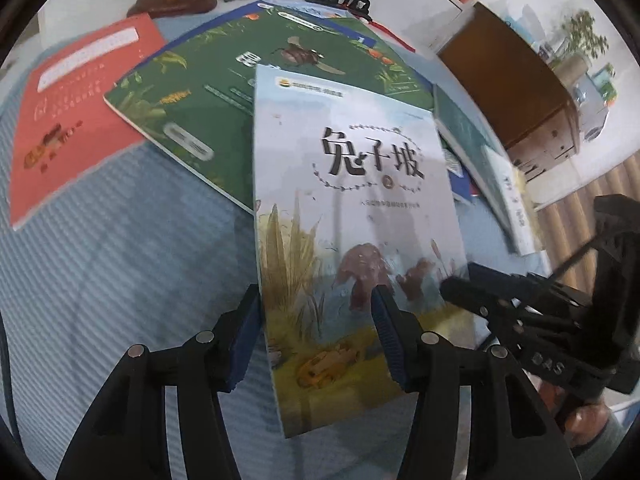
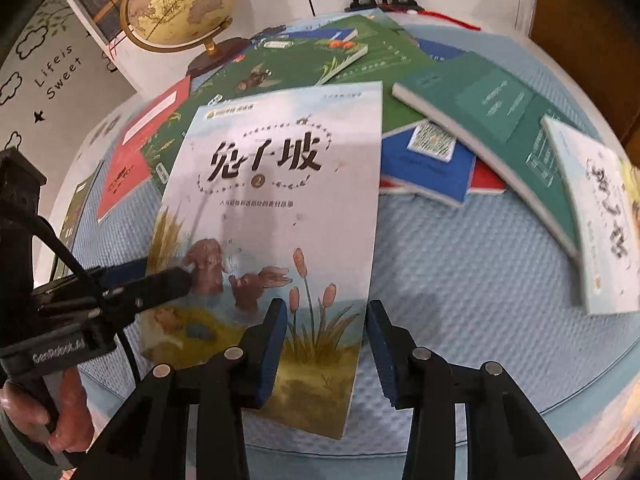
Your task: Organize books
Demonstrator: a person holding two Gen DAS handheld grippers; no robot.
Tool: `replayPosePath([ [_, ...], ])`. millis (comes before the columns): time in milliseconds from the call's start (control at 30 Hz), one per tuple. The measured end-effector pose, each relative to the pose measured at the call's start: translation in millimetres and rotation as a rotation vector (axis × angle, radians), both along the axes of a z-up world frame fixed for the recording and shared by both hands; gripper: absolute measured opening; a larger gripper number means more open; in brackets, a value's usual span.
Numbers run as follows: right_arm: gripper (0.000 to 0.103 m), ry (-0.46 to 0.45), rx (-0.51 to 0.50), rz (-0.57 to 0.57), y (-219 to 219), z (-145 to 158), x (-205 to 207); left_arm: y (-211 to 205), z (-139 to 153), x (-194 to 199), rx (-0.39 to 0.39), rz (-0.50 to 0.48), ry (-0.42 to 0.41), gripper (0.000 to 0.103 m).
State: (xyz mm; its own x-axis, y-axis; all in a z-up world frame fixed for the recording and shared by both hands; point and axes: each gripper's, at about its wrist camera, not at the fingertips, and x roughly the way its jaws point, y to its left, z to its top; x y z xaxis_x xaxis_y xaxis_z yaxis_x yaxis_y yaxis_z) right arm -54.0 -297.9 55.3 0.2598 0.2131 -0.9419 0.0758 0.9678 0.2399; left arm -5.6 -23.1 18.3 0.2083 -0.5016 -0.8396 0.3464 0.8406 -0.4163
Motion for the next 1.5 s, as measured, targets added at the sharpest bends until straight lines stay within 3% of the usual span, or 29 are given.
replayPosePath([
  [167,0.041,0.038,0.05,0.034,-18,-11,1,-1,-4,-16,-0.021,0.049,0.005,0.051],
  [333,0.041,0.015,0.061,0.066,-18,-11,-7,0,-2,-25,-0.038,0.121,0.005,0.051],
  [400,0.042,0.008,0.077,0.069,-21,-12,-8,9,8,-30,-0.12,0.167,0.007,0.051],
  [500,0.042,0.015,0.128,0.059,-31,-13,-9,20,31,-36,-0.322,0.186,0.029,0.051],
  [567,0.042,0.023,0.161,0.056,-37,-13,-8,24,35,-36,-0.398,0.203,0.053,0.047],
  [633,0.042,0.029,0.195,0.048,-41,-15,-8,24,30,-35,-0.36,0.238,0.049,0.037],
  [667,0.042,0.03,0.208,0.045,-42,-15,-8,21,24,-35,-0.318,0.25,0.052,0.024],
  [733,0.042,0.027,0.218,0.05,-43,-16,-8,17,4,-33,-0.281,0.264,0.102,0.01],
  [867,0.044,0.017,0.213,0.075,-40,-16,-8,2,-11,-34,-0.249,0.296,0.12,0.01],
  [1000,0.045,0.053,0.257,0.068,-46,-16,-3,-7,-19,-28,-0.319,0.329,0.19,0.01],
  [1100,0.055,0.1,0.344,0.039,-59,-17,2,-4,-22,-23,-0.522,0.34,0.317,0.01],
  [1200,0.057,0.122,0.478,0.009,-77,-19,3,-5,-19,-18,-0.645,0.344,0.378,0.01],
  [1400,0.064,0.177,0.762,-0.098,-103,-43,-1,-10,-29,-15,-0.786,0.382,0.493,0.01],
  [1500,0.063,0.163,0.804,-0.123,-103,-46,0,-11,-32,-16,-0.753,0.385,0.496,0.01],
])
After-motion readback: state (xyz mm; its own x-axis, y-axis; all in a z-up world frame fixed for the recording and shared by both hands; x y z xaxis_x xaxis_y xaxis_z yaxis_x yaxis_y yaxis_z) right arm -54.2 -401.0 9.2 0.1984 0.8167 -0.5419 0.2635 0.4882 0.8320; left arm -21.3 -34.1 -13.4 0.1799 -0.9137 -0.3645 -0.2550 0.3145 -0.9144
